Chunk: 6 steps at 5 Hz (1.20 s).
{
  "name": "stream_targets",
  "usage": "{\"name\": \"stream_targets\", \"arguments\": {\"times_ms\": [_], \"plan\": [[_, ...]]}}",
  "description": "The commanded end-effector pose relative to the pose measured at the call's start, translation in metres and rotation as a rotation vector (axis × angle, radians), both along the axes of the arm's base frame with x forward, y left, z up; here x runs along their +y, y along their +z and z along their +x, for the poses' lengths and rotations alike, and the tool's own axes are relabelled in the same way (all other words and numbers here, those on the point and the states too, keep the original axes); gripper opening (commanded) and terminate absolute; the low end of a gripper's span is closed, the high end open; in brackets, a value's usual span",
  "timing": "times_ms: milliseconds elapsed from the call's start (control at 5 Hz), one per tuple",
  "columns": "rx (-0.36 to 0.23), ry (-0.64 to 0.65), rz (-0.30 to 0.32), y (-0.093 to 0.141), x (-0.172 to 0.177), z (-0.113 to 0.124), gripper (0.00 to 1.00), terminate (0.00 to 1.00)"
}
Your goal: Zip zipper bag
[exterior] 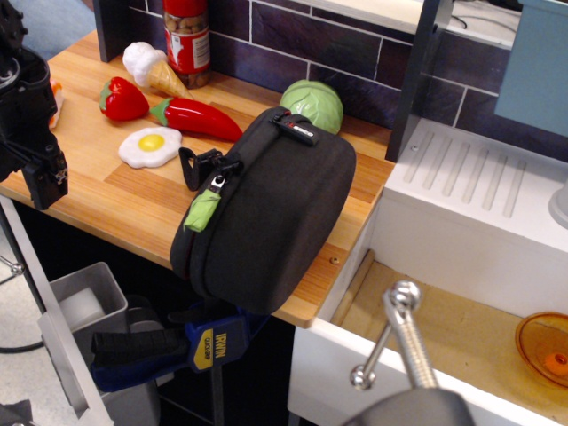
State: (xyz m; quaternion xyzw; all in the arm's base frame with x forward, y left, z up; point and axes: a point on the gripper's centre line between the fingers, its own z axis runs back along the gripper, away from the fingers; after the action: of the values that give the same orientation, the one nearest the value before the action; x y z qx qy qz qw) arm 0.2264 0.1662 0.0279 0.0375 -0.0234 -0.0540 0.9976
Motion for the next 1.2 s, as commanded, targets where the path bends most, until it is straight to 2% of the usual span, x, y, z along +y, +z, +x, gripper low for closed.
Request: {"name": "stream_targets", "arguments": {"times_ms": [0,400,800,1000], "plan": [[0.0,0.0,0.0,0.0,0.0,0.0,1.0,0.0],[0.012,0.008,-0.127,0.057,-0.03,-0.01,1.0,0.0],[0.062,0.02,-0.242,0.089,-0.093,-0.029,1.0,0.0],[0.082,0.059,-0.283,0.093,-0.128,-0.034,1.0,0.0]]}}
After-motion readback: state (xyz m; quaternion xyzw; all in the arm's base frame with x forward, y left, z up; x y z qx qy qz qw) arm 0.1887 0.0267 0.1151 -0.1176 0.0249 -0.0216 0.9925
